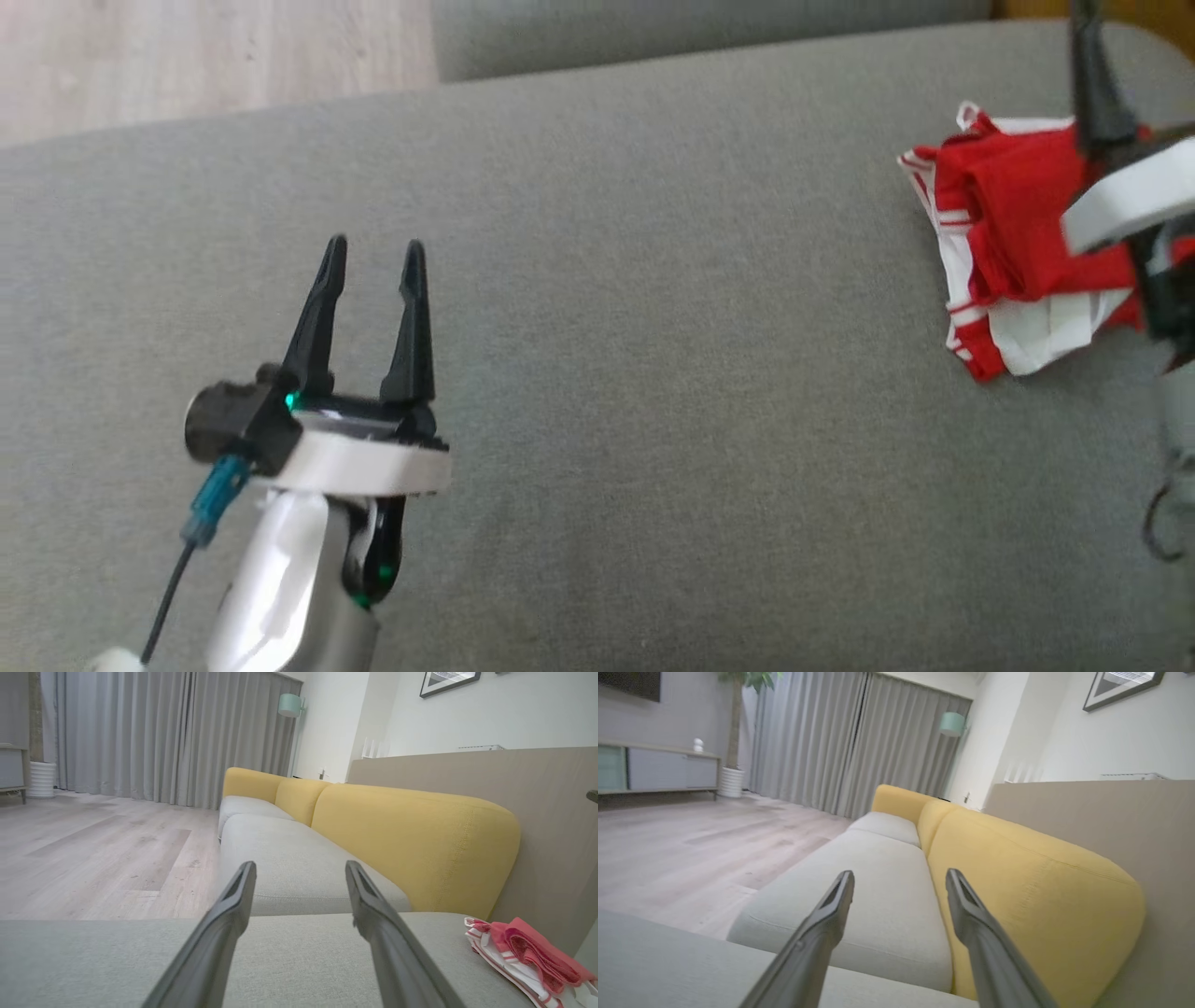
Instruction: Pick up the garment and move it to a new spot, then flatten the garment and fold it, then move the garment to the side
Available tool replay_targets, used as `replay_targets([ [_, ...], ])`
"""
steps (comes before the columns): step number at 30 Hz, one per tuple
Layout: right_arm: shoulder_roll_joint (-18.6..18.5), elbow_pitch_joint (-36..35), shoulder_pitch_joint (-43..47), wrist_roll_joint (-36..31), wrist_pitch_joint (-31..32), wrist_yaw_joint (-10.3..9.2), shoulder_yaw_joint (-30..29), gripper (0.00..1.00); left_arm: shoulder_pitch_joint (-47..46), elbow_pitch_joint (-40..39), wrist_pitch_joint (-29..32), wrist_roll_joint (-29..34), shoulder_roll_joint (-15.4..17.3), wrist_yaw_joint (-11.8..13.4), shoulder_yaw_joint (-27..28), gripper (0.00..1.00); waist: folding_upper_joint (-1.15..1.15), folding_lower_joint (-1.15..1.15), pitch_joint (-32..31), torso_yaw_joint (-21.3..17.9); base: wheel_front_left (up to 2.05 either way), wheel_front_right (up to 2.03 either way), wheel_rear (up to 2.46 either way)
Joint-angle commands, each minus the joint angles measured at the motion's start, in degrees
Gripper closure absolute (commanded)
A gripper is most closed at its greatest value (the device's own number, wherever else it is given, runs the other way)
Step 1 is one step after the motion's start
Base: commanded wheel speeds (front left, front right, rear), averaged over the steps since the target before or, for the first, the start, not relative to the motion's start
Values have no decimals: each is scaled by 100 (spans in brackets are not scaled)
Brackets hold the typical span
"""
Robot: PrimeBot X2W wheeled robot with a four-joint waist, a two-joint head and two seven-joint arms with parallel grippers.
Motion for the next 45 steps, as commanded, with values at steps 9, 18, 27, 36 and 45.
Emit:
replay_targets([
  [9, 922, -408, 1088, 122, -214, -4, -168, 0, 431, -223, -29, 32, 51, 48, 307, 0, 0, 1, -491, 274, 0, 0, 0],
  [18, 1563, 7, 2530, 185, -780, -4, -162, 0, 953, -126, -29, -115, 51, 143, 314, 0, 0, 1, -756, 389, 0, 0, 0],
  [27, 1592, 206, 2738, 486, -1103, -4, -36, 0, 1104, -153, -29, -290, 51, 176, 386, 0, 0, 1, -799, 416, 0, 0, 0],
  [36, 1593, 256, 2665, 506, -1151, -4, 4, 0, 1126, -141, -29, -414, 51, 172, 439, 0, 0, 1, -814, 423, 0, 0, 0],
  [45, 1593, 286, 2636, 518, -1171, -4, -2, 0, 1140, -148, -29, -538, 51, 139, 481, 0, 0, 1, -828, 422, 0, 0, 0],
])
